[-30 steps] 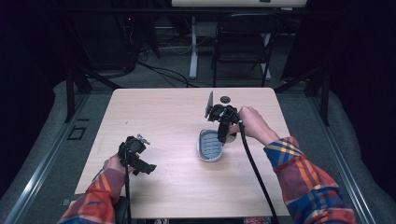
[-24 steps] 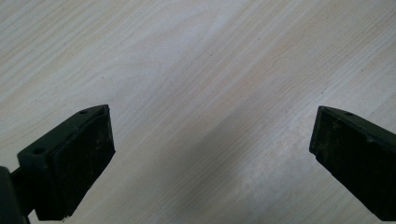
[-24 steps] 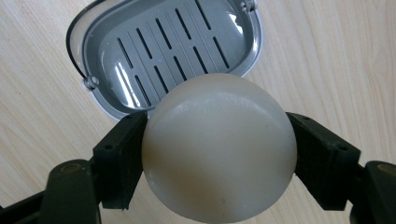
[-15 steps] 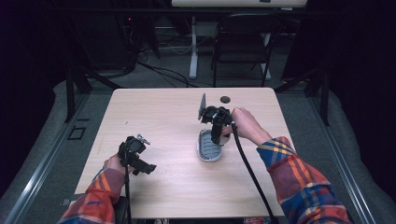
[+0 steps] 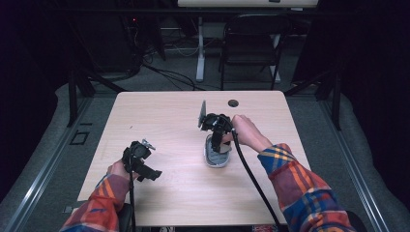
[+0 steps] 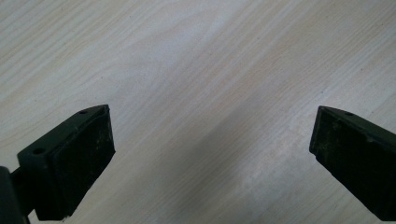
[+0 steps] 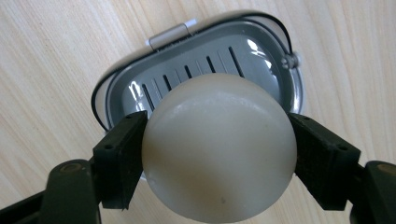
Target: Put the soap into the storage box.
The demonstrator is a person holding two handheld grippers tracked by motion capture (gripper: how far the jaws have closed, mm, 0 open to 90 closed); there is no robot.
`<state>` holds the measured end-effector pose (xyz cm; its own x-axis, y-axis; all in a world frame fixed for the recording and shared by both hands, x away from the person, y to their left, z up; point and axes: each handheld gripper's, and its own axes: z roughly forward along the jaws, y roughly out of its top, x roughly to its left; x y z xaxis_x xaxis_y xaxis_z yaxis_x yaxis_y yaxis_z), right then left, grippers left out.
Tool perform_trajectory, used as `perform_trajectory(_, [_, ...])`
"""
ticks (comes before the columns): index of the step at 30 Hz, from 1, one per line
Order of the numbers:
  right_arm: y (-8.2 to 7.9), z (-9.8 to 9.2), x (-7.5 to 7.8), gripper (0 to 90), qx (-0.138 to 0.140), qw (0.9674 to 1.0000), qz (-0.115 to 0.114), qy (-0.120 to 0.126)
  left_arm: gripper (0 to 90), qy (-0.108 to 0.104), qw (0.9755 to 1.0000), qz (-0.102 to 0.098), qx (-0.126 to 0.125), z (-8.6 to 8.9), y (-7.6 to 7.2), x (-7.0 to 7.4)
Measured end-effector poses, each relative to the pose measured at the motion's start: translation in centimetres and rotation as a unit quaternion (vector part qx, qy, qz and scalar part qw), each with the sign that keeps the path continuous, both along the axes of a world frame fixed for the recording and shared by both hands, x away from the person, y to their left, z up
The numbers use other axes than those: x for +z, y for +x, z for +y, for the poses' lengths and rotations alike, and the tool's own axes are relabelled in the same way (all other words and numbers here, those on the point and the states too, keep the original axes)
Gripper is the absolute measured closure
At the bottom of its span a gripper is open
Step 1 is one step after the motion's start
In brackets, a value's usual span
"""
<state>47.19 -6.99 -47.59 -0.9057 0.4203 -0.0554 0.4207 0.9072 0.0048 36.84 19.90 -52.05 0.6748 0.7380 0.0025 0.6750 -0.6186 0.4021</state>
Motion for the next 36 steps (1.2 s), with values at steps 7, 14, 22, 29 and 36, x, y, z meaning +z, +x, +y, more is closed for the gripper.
perform_trajectory(7, [0.0,0.4,-0.6,24.4,0.003,1.0000,0.002,0.006,0.0,0.000,1.0000,0.000,0.000,0.0,0.0,0.0])
perform_trajectory(14, [0.0,0.6,-1.4,24.4,0.001,0.9999,0.007,0.012,0.0,0.000,1.0000,0.000,0.000,0.0,0.0,0.0])
perform_trajectory(22, [0.0,0.5,-2.0,24.3,-0.002,0.9999,0.010,0.014,0.0,0.000,1.0000,0.000,0.000,0.0,0.0,0.0])
perform_trajectory(29, [0.0,0.3,-2.3,24.2,-0.006,0.9997,0.014,0.018,0.0,0.000,1.0000,0.000,0.000,0.0,0.0,0.0])
perform_trajectory(36, [-0.1,0.1,-2.6,24.1,-0.009,0.9996,0.014,0.020,0.0,-0.002,1.0000,-0.002,-0.001,0.0,0.0,0.1])
